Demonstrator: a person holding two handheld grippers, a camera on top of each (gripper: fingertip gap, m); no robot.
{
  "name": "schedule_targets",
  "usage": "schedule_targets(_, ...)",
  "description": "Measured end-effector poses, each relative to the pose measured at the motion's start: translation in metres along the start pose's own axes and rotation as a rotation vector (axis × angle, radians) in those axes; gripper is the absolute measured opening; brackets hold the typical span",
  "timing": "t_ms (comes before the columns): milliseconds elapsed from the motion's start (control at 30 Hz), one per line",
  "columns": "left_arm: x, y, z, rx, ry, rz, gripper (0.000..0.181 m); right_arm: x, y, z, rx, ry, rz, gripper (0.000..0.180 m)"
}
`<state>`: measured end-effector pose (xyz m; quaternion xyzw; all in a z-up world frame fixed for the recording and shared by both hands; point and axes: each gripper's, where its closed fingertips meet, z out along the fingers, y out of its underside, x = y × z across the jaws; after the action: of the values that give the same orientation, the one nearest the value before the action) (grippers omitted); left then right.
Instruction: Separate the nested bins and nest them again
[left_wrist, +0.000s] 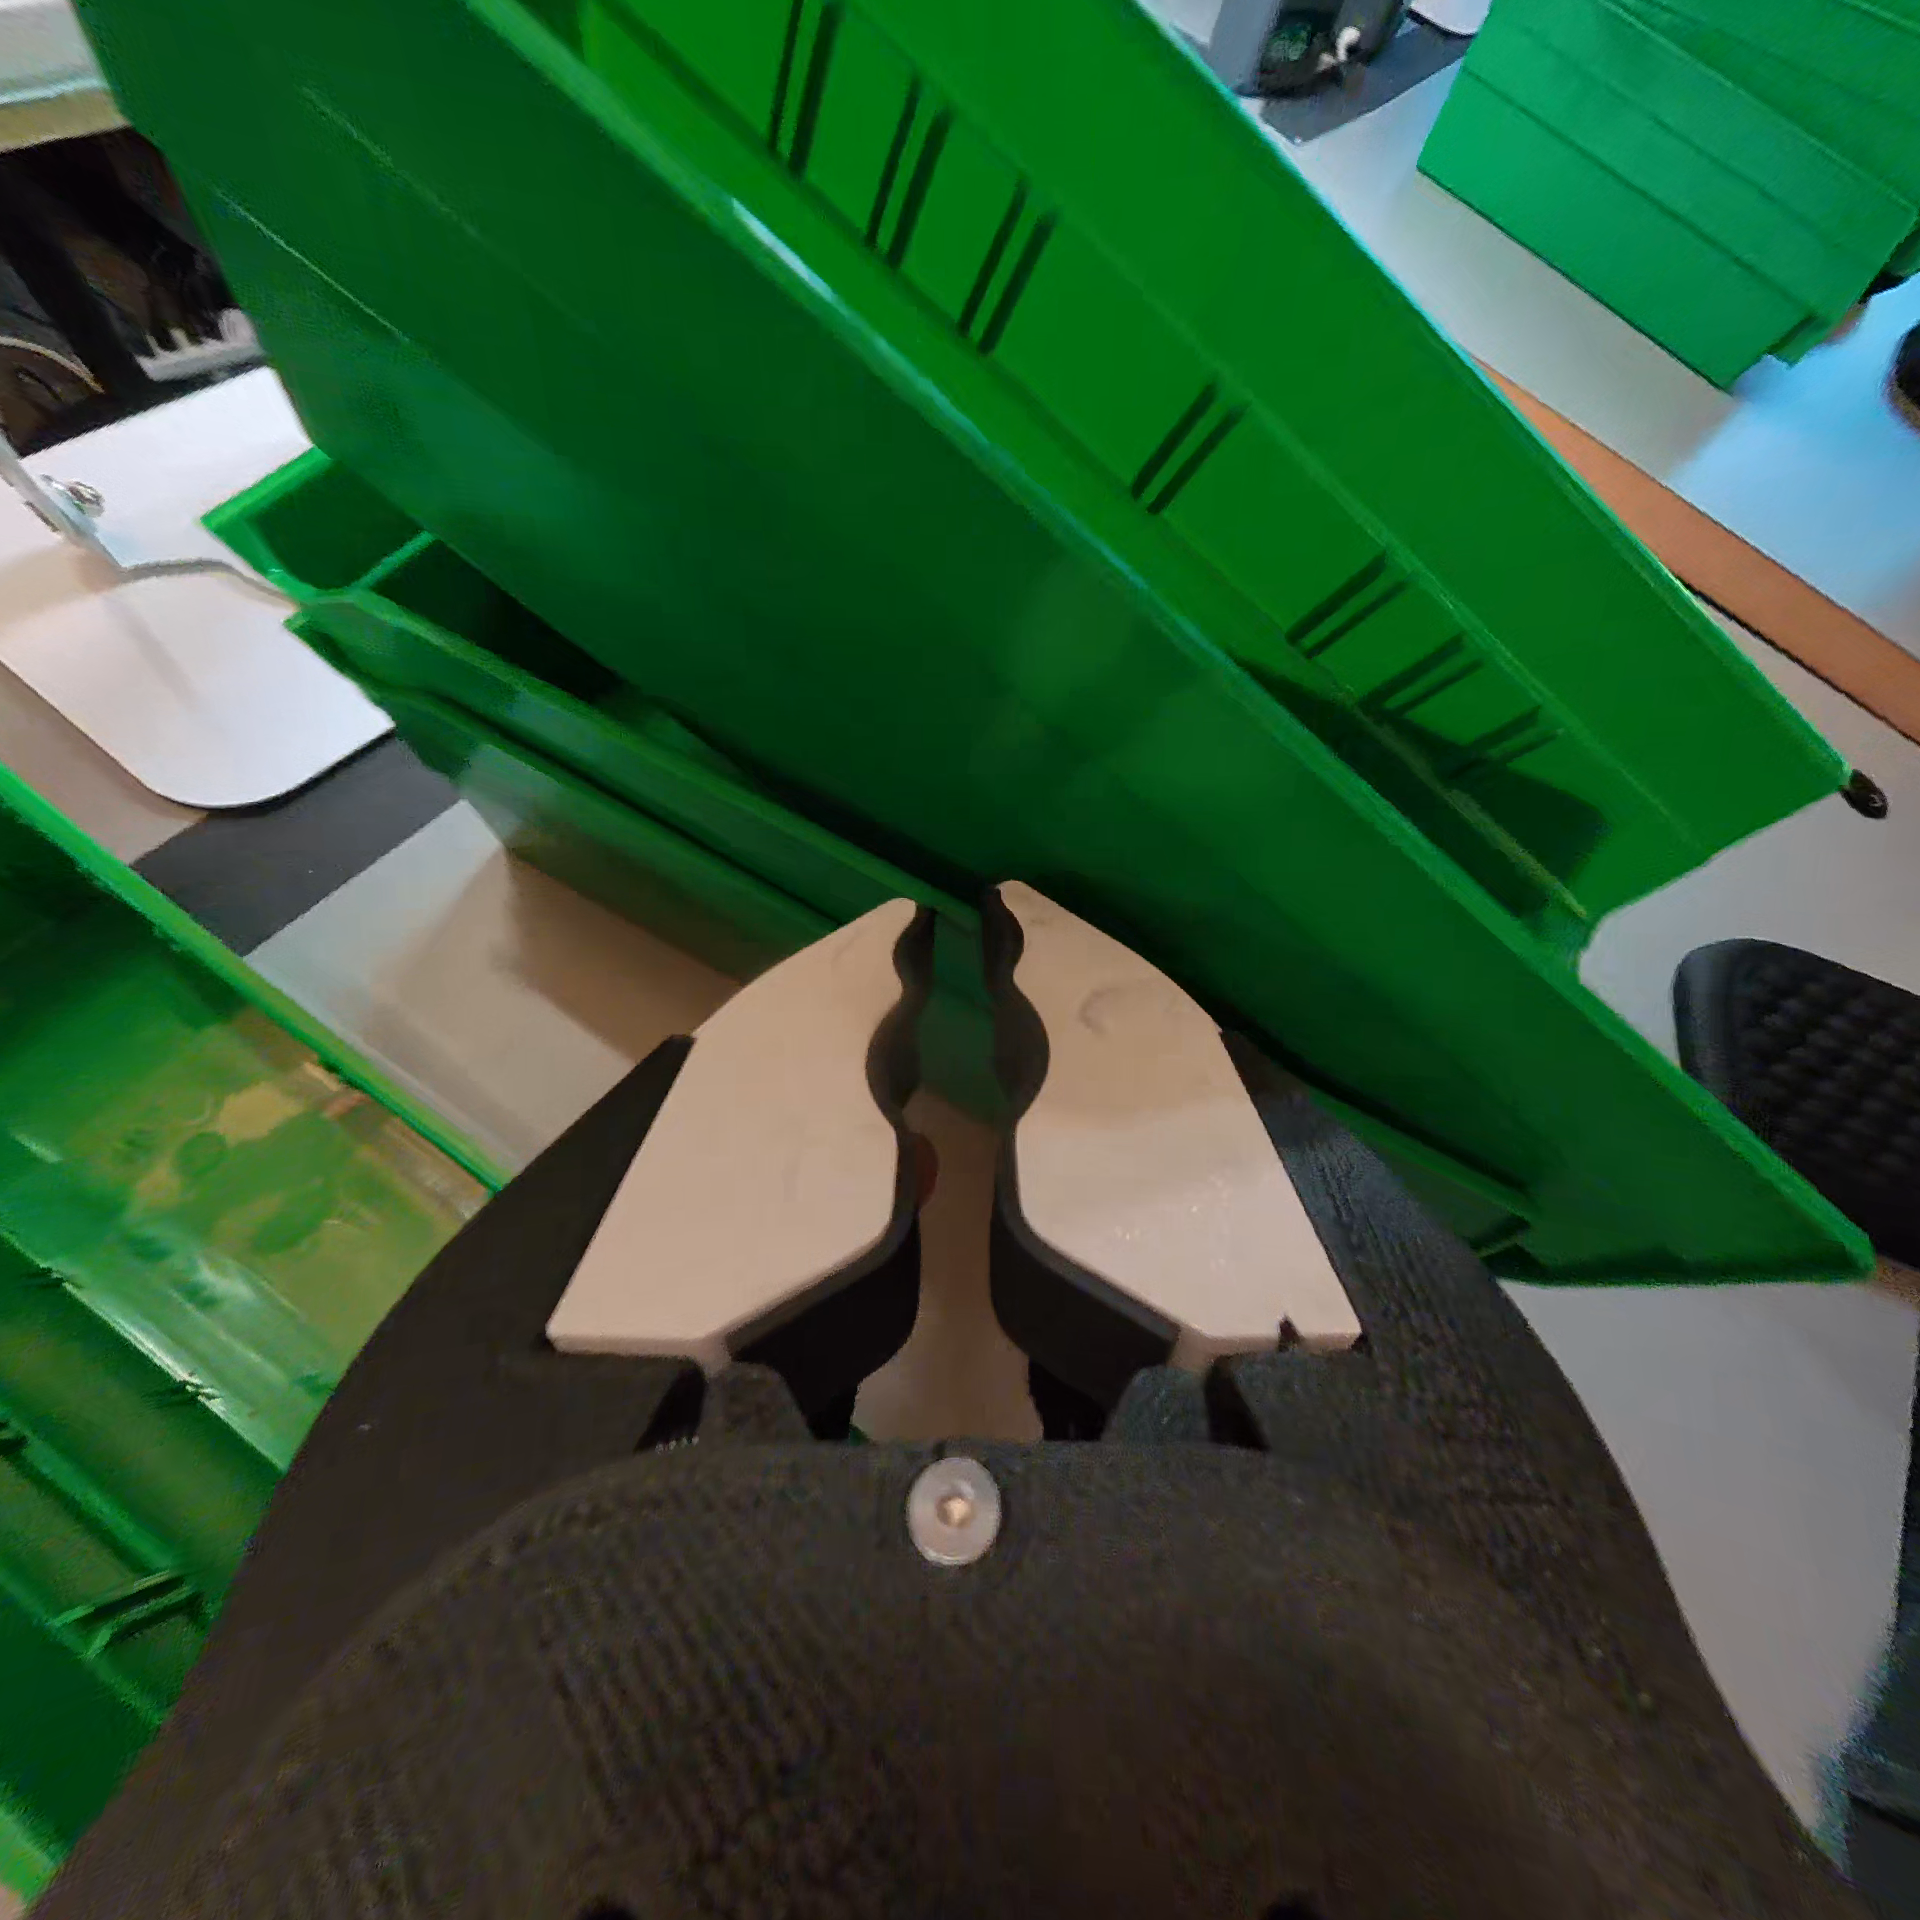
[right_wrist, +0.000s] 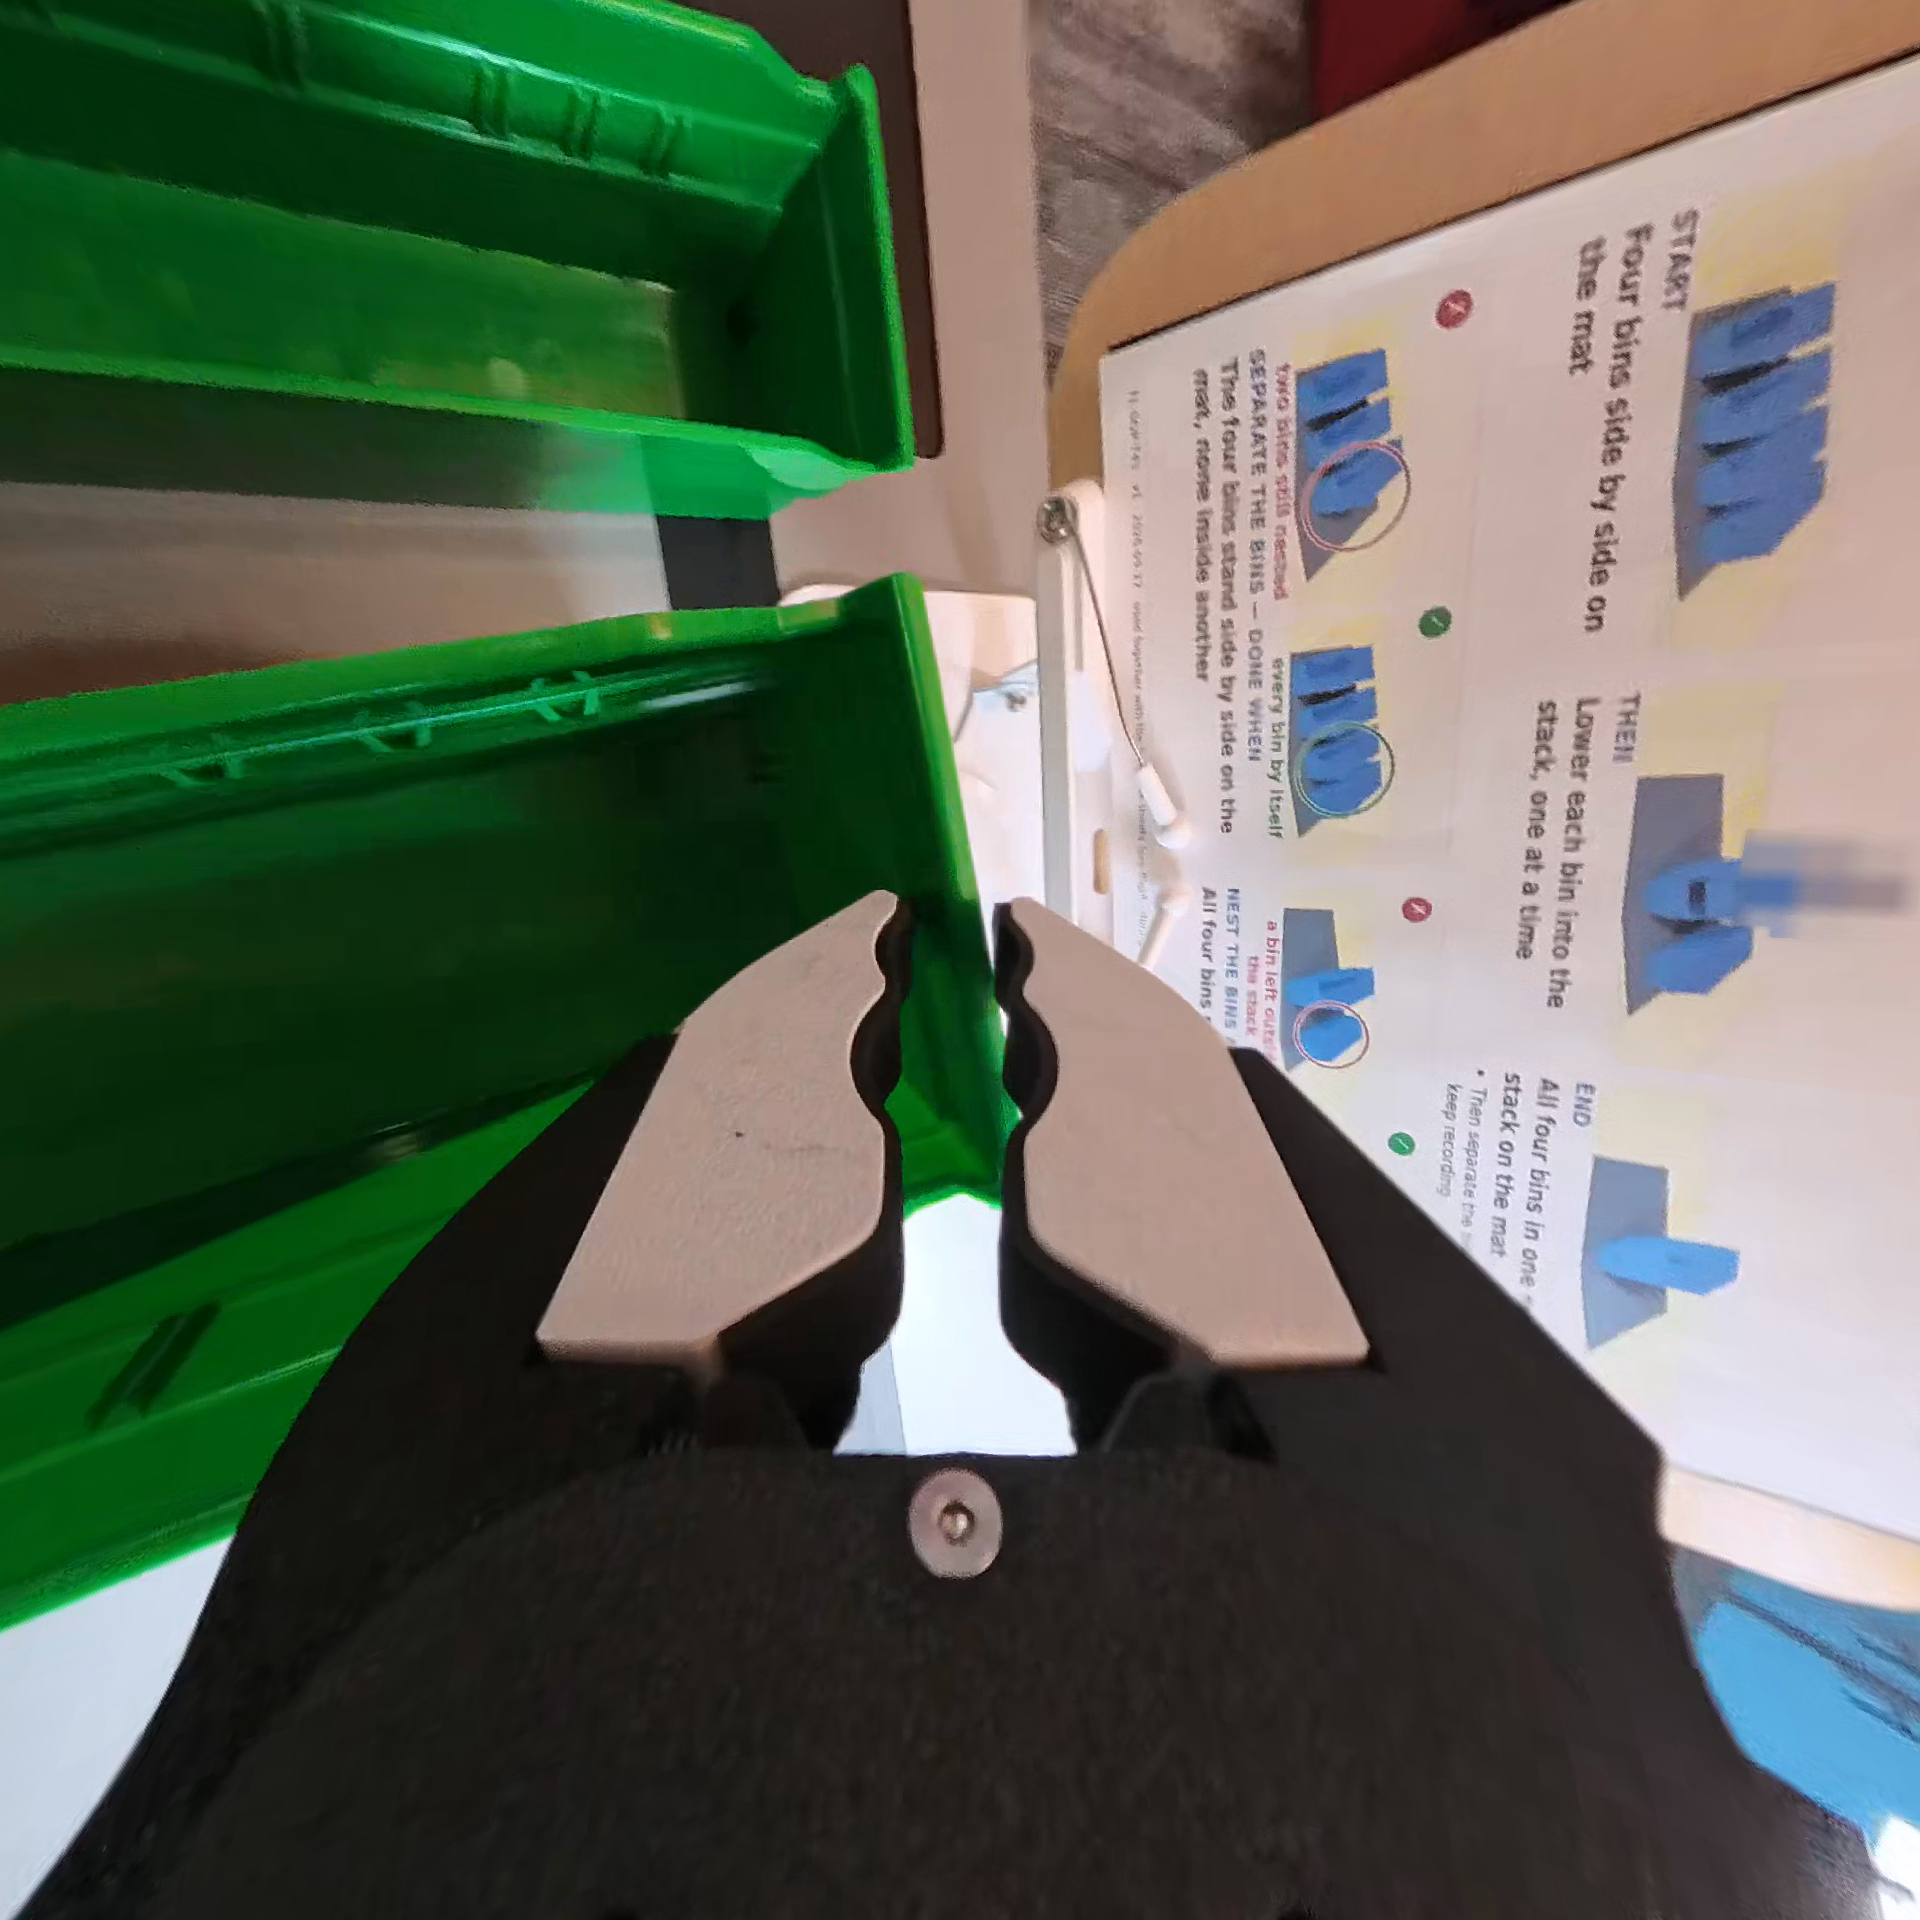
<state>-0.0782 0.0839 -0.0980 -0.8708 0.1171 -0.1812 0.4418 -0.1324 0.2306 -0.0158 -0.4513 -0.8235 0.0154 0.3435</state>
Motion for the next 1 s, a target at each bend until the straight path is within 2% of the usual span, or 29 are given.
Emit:
schedule_targets(33, -0.002, 0.000, 0.000, 0.002, -0.011, 0.007, 0.010, 0.000, 0.003, 0.002, -0.014, 0.039, -0.007, 0.014)
schedule_targets(100, -0.004, 0.000, -0.001, -0.003, -0.034, 0.026, 0.009, 0.003, 0.000, -0.007, 0.032, 0.126, -0.008, 0.000)
schedule_targets(200, -0.007, 0.000, -0.003, -0.010, -0.083, 0.078, 0.008, -0.001, 0.005, -0.032, 0.059, 0.161, 0.045, 0.000)
schedule_targets(267, -0.007, -0.001, -0.003, -0.019, -0.105, 0.104, 0.008, -0.019, 0.005, -0.053, 0.088, 0.135, 0.051, 0.008)
schedule_targets(367, -0.007, -0.001, -0.003, -0.019, -0.130, 0.136, 0.008, -0.083, -0.007, -0.086, 0.152, -0.017, 0.039, 0.026)
schedule_targets(467, -0.007, -0.001, -0.003, -0.015, -0.156, 0.161, 0.008, -0.168, -0.016, -0.103, 0.140, -0.153, -0.079, 0.039)
schedule_targets(567, -0.007, -0.001, -0.003, -0.010, -0.179, 0.174, 0.007, -0.245, -0.021, -0.095, 0.071, -0.239, -0.180, 0.044)
schedule_targets(633, -0.007, -0.001, -0.003, -0.001, -0.191, 0.173, 0.007, -0.276, -0.015, -0.076, -0.022, -0.225, -0.220, 0.046)
schedule_targets(733, -0.008, -0.001, -0.003, 0.010, -0.214, 0.182, 0.007, -0.277, 0.005, -0.051, -0.198, -0.121, -0.247, 0.042)
schedule_targets(800, -0.010, -0.001, -0.003, 0.011, -0.243, 0.200, 0.006, -0.284, 0.005, -0.051, -0.212, -0.179, -0.131, 0.027)
schedule_targets(1000, -0.012, -0.004, -0.001, 0.002, -0.289, 0.252, 0.001, -0.276, 0.008, -0.060, -0.203, -0.145, -0.129, 0.027)
